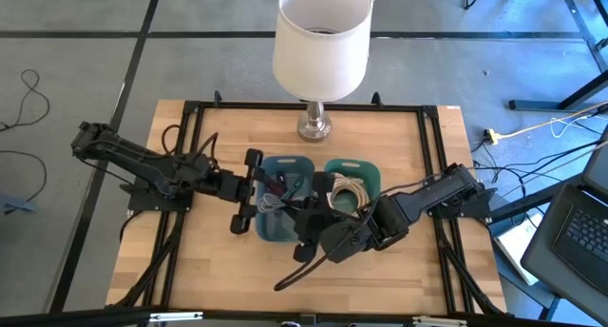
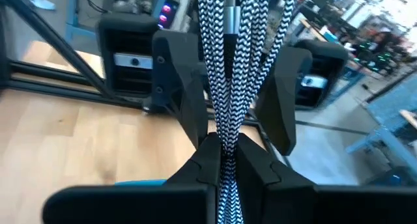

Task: Pick and place items into bin
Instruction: Put the white patterned USB cable into the blue bin

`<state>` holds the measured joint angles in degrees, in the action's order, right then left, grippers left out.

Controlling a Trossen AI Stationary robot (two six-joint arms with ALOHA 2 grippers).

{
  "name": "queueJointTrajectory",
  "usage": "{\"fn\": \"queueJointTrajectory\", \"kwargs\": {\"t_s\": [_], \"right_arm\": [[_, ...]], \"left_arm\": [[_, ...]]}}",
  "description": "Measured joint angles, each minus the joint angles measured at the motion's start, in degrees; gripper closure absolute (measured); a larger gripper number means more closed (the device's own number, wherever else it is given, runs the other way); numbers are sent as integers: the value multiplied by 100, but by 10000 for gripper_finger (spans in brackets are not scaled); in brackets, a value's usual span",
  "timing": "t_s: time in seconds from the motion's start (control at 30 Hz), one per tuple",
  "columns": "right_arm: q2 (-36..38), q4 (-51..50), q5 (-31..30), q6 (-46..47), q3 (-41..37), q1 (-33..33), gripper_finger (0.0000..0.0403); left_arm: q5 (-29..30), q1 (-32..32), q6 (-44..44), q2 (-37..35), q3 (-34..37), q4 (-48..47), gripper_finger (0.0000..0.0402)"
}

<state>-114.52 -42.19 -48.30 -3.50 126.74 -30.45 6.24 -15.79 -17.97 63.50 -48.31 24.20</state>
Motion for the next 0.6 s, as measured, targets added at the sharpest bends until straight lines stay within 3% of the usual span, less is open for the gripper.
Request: {"fn": "queueJointTrajectory", "kwargs": {"t_s": [0.1,0.6], "right_arm": [[-2,62,151,-5,0,19,379],[-11,-385,231,159,4,39,379]], "left_arm": [[-381,7,70,21,6,81,196],[-937,15,394,-35,8,115,197]]}}
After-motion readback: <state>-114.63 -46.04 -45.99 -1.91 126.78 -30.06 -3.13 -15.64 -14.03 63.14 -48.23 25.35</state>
